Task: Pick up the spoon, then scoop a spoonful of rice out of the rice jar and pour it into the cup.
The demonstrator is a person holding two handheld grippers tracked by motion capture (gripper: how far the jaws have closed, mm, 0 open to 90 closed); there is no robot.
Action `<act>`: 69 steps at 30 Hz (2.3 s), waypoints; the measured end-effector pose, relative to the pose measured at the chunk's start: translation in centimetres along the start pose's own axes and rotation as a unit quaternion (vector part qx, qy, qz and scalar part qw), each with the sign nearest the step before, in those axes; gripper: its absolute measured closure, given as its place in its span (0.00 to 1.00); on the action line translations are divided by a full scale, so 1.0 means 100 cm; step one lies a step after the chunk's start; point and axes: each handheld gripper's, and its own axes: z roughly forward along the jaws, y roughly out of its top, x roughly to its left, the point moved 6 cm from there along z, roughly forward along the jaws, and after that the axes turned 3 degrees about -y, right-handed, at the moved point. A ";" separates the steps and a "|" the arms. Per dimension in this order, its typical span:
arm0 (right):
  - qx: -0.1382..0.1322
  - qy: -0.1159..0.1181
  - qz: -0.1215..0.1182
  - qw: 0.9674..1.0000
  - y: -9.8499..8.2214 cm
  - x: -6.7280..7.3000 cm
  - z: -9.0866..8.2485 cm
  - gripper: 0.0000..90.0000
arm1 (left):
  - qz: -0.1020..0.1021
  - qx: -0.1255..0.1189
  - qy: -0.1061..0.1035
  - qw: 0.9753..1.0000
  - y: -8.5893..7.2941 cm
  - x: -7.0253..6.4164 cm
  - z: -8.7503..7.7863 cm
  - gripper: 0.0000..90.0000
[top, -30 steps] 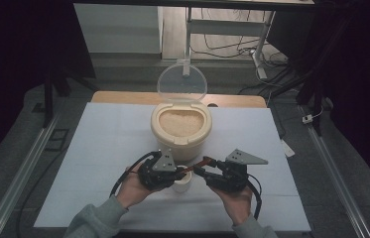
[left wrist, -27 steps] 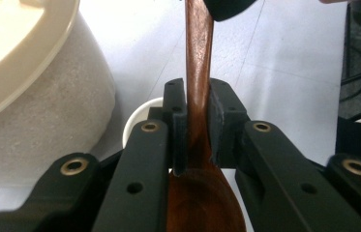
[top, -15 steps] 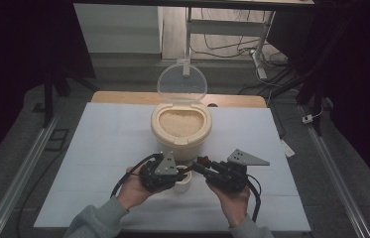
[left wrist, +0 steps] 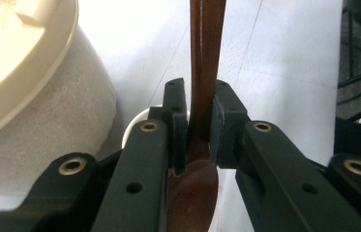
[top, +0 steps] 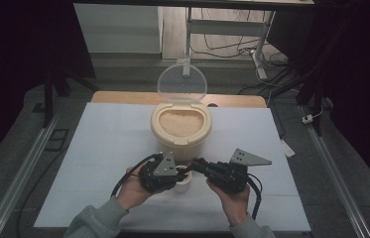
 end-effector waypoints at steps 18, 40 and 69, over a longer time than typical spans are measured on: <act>-0.046 0.005 -0.016 0.999 0.019 -0.007 -0.019 0.93 | -0.092 -0.077 0.021 0.993 -0.022 0.008 -0.035 0.36; -0.090 -0.026 -0.025 0.995 0.037 -0.028 -0.052 0.93 | -0.202 -0.057 0.092 0.973 -0.146 0.037 -0.081 0.29; -0.136 -0.060 -0.030 0.988 0.057 -0.043 -0.077 0.93 | -0.239 -0.048 0.093 0.965 -0.171 0.039 -0.085 0.24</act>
